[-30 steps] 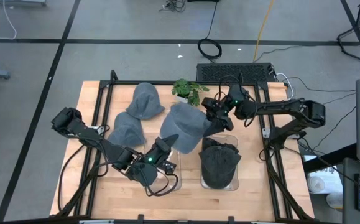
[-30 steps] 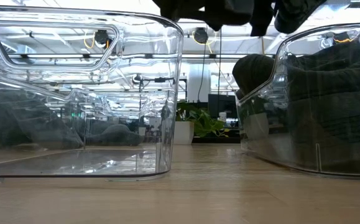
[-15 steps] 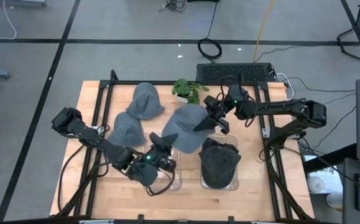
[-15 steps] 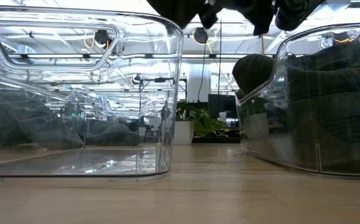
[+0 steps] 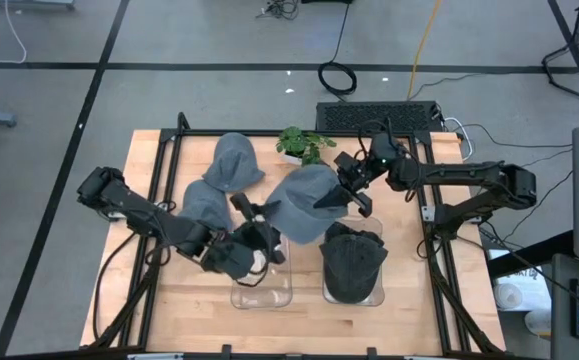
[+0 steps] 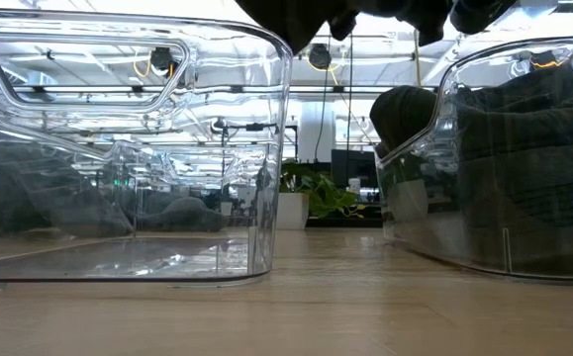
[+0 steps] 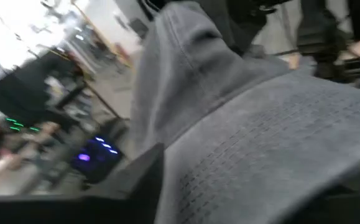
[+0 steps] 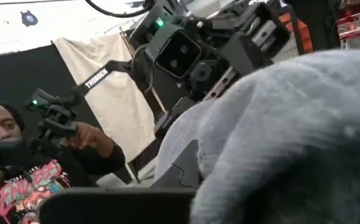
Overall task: Pick & Place hat
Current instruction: Put the bottom right gray cap into the left transparent bin
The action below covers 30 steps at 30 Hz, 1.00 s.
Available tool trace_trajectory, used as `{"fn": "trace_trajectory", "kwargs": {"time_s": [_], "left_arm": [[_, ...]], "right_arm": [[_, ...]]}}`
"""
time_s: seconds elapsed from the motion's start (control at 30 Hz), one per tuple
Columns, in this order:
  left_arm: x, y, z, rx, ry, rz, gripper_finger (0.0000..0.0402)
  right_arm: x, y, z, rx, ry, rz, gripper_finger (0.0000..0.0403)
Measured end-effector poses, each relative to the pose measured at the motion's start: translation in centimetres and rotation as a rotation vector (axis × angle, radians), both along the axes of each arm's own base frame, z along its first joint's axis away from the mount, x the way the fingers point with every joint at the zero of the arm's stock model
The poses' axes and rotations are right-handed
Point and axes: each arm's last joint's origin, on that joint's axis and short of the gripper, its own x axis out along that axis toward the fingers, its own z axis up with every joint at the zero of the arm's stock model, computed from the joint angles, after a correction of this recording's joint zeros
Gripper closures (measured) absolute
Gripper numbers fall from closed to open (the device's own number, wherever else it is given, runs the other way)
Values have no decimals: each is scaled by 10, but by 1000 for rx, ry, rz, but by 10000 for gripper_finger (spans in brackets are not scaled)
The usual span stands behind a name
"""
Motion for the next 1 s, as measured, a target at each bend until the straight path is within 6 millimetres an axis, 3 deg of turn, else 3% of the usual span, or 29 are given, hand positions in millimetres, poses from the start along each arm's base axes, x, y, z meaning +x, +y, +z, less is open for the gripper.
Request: {"fn": "trace_trajectory", "kwargs": {"time_s": [0.17, 0.37, 0.5, 0.63, 0.8, 1.0], "left_arm": [[-12, 6, 6, -204, -7, -113, 88], [-29, 3, 12, -452, 125, -408, 26], [-46, 4, 30, -442, 155, -582, 11], [-69, 15, 55, -450, 75, -619, 9], [-101, 32, 84, -457, -43, -643, 9], [-121, 42, 101, -468, -125, -659, 9]], "right_arm": [[1, -4, -6, -37, 28, -52, 403], [0, -10, -7, -38, 36, -82, 403], [1, -9, -8, -55, 27, -103, 403], [4, -1, -4, -71, 16, -105, 403], [16, 23, 15, -173, -1, -112, 403], [40, 49, 37, -373, 116, -213, 403]]}}
